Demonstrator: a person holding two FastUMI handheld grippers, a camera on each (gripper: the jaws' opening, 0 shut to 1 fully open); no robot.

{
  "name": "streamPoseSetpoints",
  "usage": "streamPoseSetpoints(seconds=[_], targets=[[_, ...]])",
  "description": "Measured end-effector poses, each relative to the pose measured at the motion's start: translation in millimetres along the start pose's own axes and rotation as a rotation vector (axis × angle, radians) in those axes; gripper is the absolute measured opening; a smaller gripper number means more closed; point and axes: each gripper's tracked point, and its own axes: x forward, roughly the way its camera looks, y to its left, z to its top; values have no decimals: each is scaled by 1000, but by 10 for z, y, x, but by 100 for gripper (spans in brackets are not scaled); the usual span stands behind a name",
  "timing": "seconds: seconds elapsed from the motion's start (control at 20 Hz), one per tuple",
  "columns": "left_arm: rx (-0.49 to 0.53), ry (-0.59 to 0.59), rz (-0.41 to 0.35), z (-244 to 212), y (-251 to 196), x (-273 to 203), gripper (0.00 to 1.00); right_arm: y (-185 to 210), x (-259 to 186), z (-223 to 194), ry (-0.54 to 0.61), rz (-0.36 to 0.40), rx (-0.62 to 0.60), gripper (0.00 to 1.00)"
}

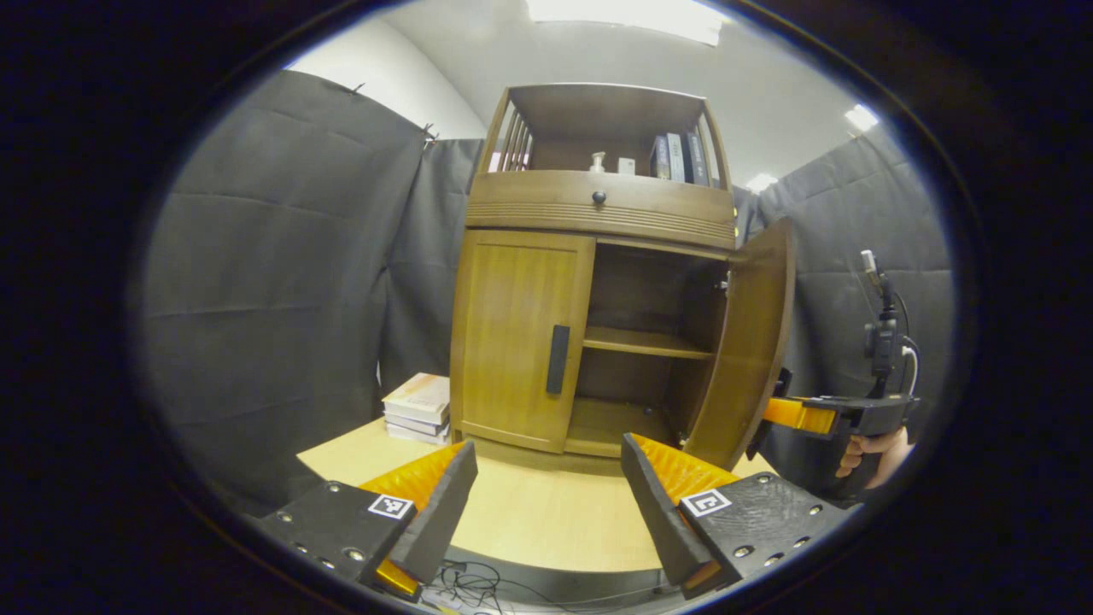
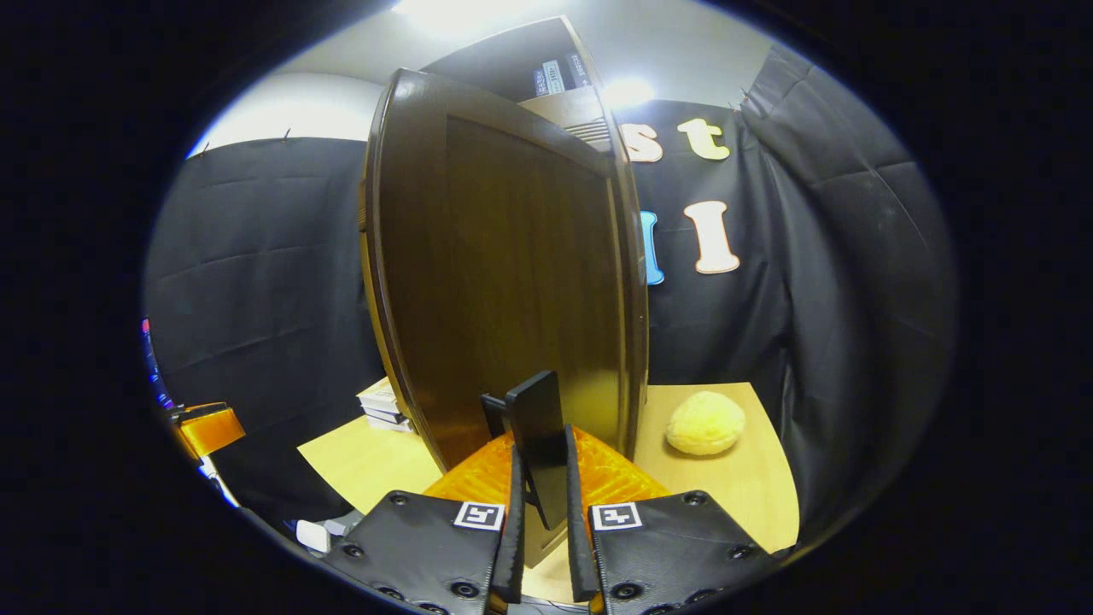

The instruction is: Open the right door of the double-door shoe cabinet with the right hand, and open the left door with the left hand.

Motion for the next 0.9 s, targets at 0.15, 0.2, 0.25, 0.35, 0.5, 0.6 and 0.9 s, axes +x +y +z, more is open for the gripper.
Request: streamPoseSetpoints(seconds=[0.15, 0.2, 0.25, 0.35, 0.5, 0.6, 0.9], targets=[[-9, 7, 6, -32, -56, -19, 99, -117, -35, -13, -3, -19, 7, 22], [-9, 9, 8, -30, -75, -40, 99, -152, -43, -11, -5, -26, 15, 23], [-7, 9, 9, -27, -95, -67, 99, -180, -49, -7, -8, -35, 21, 22], [5, 10, 9, -17, -104, -92, 99, -261, -61, 7, -17, -57, 26, 23], [25, 9, 5, 35, -67, -71, 99, -344, -84, 24, -12, -82, 75, 9], [35, 13, 5, 29, -5, -33, 99, -295, -87, -2, 0, -95, 129, 10], [17, 20, -21, 75, 198, 150, 98, -374, -154, -28, 13, -168, 67, 17]])
